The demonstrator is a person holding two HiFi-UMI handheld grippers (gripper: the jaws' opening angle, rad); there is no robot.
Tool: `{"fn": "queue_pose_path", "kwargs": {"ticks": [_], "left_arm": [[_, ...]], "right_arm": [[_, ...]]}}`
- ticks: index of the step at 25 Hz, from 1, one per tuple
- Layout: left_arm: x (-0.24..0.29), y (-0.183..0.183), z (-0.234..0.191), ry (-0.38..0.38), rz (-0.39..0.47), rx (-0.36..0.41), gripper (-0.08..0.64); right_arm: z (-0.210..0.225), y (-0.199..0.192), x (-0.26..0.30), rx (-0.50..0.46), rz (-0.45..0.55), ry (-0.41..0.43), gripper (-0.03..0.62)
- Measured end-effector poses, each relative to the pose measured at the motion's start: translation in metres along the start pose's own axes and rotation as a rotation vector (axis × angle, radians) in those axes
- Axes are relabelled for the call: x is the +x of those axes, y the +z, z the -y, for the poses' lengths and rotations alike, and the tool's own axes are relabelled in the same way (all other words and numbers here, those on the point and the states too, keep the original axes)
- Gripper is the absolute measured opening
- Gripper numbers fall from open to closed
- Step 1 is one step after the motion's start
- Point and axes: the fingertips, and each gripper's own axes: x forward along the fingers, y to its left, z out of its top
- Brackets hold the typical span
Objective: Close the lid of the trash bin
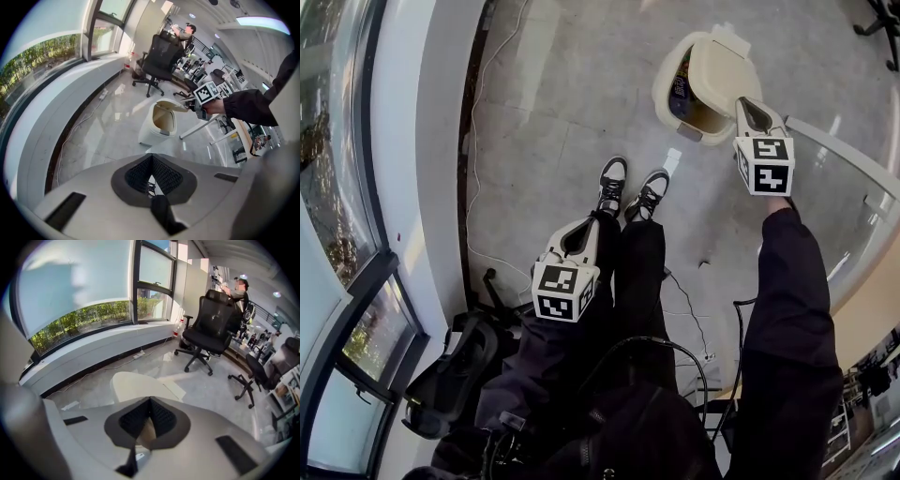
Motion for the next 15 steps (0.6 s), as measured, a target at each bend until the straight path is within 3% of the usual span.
{"fn": "queue_pose_path", "kwargs": {"ticks": [15], "left_arm": [[0.010, -0.017, -0.012, 0.006, -0.030, -0.030, 0.002]], "right_arm": [[-0.053, -0.066, 0.055, -0.041, -0.168, 0.141, 0.005]]}}
